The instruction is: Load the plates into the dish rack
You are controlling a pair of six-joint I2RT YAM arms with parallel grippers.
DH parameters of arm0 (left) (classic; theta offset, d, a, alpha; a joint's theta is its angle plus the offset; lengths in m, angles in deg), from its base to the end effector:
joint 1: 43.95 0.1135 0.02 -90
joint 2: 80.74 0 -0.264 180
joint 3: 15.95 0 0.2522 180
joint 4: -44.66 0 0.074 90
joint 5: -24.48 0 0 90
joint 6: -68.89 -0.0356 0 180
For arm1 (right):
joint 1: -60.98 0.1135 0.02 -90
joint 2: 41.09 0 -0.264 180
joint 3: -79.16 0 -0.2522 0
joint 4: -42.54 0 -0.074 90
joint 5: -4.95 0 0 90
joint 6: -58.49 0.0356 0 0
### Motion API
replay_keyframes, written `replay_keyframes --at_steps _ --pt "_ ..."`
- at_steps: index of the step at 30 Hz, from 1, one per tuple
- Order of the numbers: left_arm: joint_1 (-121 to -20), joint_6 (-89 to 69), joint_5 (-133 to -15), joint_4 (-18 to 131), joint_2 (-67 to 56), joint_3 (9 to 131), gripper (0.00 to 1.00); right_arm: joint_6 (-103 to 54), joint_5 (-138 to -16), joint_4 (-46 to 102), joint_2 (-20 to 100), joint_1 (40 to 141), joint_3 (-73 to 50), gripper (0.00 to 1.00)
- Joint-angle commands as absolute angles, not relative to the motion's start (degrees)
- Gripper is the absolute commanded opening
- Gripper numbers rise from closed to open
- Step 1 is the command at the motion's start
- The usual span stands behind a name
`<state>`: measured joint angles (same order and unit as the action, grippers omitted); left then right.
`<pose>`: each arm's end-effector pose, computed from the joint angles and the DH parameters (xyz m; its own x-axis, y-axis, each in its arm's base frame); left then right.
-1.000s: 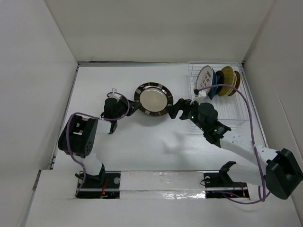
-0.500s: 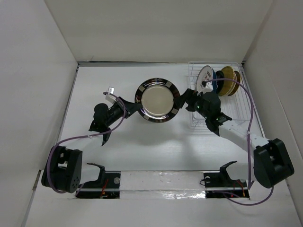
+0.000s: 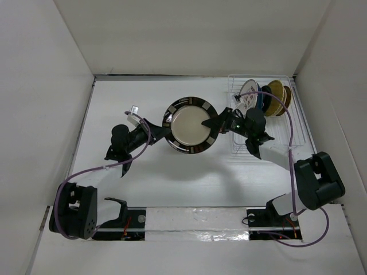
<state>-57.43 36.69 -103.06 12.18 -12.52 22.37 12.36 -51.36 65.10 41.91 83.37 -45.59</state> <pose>0.2311 -0.0777 0.2375 -0.6340 -0.5380 -0.5555 0.4510 0.3264 -0.8307 0.2830 0.1379 0.2487 -0.6339 0.3625 -0.6832 -0.5387 0.4268 0.7264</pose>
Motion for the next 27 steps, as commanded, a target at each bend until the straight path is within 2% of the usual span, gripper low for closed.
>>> replay_keyframes --at_steps 1,4,5,10,12,19,20,23,27 --pt "-58.8 32.7 -103.8 10.5 -19.0 28.8 0.00 15.7 -45.9 76.8 42.3 83.8 -45.2 0.00" --pt "-58.8 28.1 -100.2 19.1 -22.0 30.6 0.18 18.1 -46.7 78.9 41.1 83.8 -45.7 0.00" --pt "-58.8 25.7 -98.6 20.4 -22.8 31.0 0.29 18.2 -48.2 78.6 40.4 83.1 -45.5 0.00" --pt "-58.8 17.4 -89.0 34.4 -28.9 33.1 0.48 13.9 -58.9 65.5 34.2 81.1 -40.1 0.00" --pt "-58.8 15.5 -82.2 38.2 -31.7 33.2 0.60 11.0 -66.9 60.3 32.8 80.3 -36.6 0.00" --pt "-58.8 15.3 -80.0 38.2 -36.5 30.6 0.64 0.6 -81.2 48.2 31.3 72.2 -25.8 0.00" --pt "-58.8 15.3 -80.7 38.0 -36.6 30.5 0.64 -1.6 -88.3 46.6 31.6 71.5 -22.6 0.00" --pt "-58.8 15.6 -82.2 37.0 -37.0 30.2 0.64 -11.2 -98.7 43.0 32.6 69.8 -18.4 0.00" --pt "-58.8 17.5 -83.8 33.6 -35.6 28.7 0.64 -21.0 -99.7 36.2 39.4 67.5 -7.6 0.00"
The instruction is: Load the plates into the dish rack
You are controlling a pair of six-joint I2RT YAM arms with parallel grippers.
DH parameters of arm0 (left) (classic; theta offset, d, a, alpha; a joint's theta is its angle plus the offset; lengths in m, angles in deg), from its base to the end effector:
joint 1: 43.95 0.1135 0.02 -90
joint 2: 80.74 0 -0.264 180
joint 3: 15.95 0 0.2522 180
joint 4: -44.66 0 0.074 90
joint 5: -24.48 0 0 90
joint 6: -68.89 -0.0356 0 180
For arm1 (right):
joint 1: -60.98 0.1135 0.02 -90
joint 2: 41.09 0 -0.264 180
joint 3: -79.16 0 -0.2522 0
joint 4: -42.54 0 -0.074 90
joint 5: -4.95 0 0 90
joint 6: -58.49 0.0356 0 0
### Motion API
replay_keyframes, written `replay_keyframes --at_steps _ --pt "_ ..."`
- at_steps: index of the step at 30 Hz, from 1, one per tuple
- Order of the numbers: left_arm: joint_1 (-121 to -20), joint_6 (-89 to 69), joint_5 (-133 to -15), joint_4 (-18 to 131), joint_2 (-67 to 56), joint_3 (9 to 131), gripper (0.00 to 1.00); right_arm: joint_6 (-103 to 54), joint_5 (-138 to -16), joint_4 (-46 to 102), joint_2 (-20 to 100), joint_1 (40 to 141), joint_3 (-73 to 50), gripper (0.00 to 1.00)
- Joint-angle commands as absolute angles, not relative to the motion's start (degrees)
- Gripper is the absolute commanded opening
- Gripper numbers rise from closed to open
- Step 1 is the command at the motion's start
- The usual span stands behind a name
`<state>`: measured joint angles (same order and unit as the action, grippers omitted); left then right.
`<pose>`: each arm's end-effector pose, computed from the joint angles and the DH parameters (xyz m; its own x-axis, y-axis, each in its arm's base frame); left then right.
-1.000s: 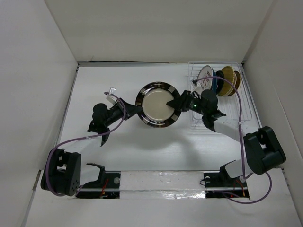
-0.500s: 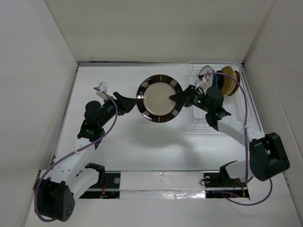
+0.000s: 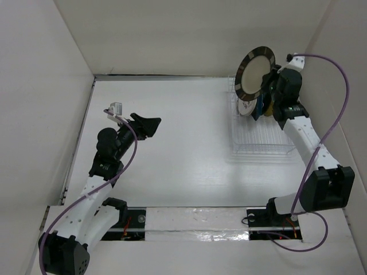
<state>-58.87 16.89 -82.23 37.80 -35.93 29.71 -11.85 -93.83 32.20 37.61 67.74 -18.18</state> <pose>0.1829 -0.0593 0.3178 -0.2192 -0.5518 -0.8046 0.4911 0.6502 -0.5797 0.3267 0.0333 0.3777 -0.0924 0.3239 -0.9416 0.0694 0.9454 0.3184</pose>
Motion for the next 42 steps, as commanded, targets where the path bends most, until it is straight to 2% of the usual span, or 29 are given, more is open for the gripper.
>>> replay_keyframes --at_steps 1,6,11,21,26,32,33,34,37,38,40,42 --pt "-58.8 17.7 -84.3 32.5 -34.9 28.5 0.65 -22.3 -100.5 34.2 40.6 67.5 -5.5 0.00" --pt "-58.8 18.9 -87.0 31.0 -32.0 28.6 0.65 -26.6 -100.3 26.2 46.8 68.6 2.6 0.00" --pt "-58.8 18.5 -85.9 31.3 -32.5 28.3 0.64 -30.8 -105.6 23.2 51.6 70.8 5.5 0.00" --pt "-58.8 17.9 -85.6 32.8 -32.3 29.3 0.64 -35.4 -112.5 23.1 54.1 74.0 4.2 0.00" --pt "-58.8 17.5 -84.9 34.1 -32.4 29.6 0.65 -34.2 -111.7 23.2 56.0 75.1 2.2 0.00" --pt "-58.8 16.4 -83.4 36.5 -34.0 30.8 0.65 -31.9 -114.4 22.5 57.2 77.1 1.8 0.34" --pt "-58.8 16.3 -83.1 36.8 -34.4 30.9 0.65 -31.6 -113.9 22.5 56.2 77.1 1.7 0.39" --pt "-58.8 16.3 -83.0 37.0 -34.6 30.9 0.65 -29.8 -113.4 22.6 55.5 77.1 1.5 0.49" --pt "-58.8 16.2 -82.7 37.8 -34.7 31.4 0.65 -28.0 -111.4 23.2 51.9 77.1 0.7 0.60" --pt "-58.8 15.7 -82.5 38.2 -34.7 32.0 0.66 -26.8 -110.9 23.5 49.6 77.1 0.2 0.68" --pt "-58.8 15.5 -82.1 39.7 -34.7 32.8 0.66 -25.5 -110.1 23.5 47.1 77.1 -0.6 0.74" --pt "-58.8 15.1 -81.5 40.7 -34.9 33.9 0.66 -23.9 -108.2 24.3 44.4 77.1 -1.6 0.75"
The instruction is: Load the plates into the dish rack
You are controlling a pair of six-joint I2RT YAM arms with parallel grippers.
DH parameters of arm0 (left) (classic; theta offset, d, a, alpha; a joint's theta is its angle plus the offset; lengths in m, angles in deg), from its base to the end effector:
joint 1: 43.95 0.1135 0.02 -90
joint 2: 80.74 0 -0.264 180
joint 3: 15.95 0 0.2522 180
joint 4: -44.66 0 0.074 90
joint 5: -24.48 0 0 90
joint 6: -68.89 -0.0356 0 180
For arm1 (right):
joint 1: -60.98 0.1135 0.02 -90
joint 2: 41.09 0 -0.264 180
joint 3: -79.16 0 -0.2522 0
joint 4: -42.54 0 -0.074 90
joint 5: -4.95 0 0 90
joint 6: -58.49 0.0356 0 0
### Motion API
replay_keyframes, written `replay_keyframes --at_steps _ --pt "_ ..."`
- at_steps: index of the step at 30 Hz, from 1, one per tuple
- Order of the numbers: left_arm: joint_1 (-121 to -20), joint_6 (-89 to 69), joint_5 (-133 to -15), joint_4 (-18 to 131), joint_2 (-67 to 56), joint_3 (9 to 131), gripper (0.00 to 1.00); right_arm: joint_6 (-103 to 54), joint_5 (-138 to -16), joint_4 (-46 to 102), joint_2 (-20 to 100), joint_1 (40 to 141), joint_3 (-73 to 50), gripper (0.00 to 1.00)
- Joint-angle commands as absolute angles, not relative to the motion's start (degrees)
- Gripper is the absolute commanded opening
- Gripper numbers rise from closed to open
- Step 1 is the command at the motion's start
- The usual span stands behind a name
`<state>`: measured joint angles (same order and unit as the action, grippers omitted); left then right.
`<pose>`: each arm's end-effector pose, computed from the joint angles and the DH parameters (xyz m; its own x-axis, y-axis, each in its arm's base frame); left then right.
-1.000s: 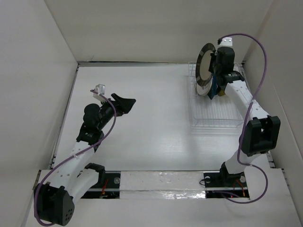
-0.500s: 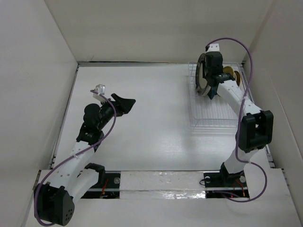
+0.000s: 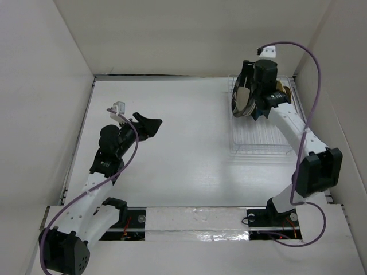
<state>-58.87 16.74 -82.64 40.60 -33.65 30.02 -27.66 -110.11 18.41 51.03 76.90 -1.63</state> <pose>0.1908 -0.0617 0.3075 -0.2862 -0.5306 -0.7978 0.4490 0.6613 -0.6009 0.3711 0.0902 0.3773 -0.2717 -0.0142 -0.9623 0.1596 0.9854 -0.0596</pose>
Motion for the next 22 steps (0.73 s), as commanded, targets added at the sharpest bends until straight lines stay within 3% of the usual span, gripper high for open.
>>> replay_keyframes --at_steps 1,4,6,9,11,13,15,19,22 --pt "-58.8 14.9 -81.4 41.3 -35.0 34.3 0.67 -21.7 -107.2 24.9 41.4 77.6 -3.0 0.75" --pt "-58.8 14.7 -80.9 43.0 -35.5 35.8 0.68 -16.7 -102.5 27.5 36.4 79.3 -8.0 0.75" --pt "-58.8 14.1 -80.4 44.4 -36.2 37.5 0.69 -14.2 -96.3 32.1 31.3 81.4 -11.7 0.69" --pt "-58.8 12.4 -78.6 47.4 -38.5 39.7 0.70 -10.9 -87.8 39.0 25.0 84.6 -19.3 0.19" --pt "-58.8 10.6 -77.2 49.9 -40.1 40.8 0.71 -9.3 -84.4 42.1 21.3 88.7 -23.2 0.00" --pt "-58.8 9.3 -75.5 52.3 -42.8 42.3 0.72 -10.8 -78.8 43.4 19.4 93.1 -24.5 0.00" --pt "-58.8 7.7 -73.3 54.0 -45.0 43.2 0.72 -12.1 -80.8 41.6 16.1 96.0 -25.2 0.00" --pt "-58.8 6.7 -71.2 57.6 -48.0 43.7 0.72 -14.9 -84.8 40.1 11.2 100.5 -26.8 0.36" --pt "-58.8 7.9 -71.1 58.3 -49.6 42.2 0.72 -14.9 -88.5 38.1 10.6 101.1 -27.0 0.45"
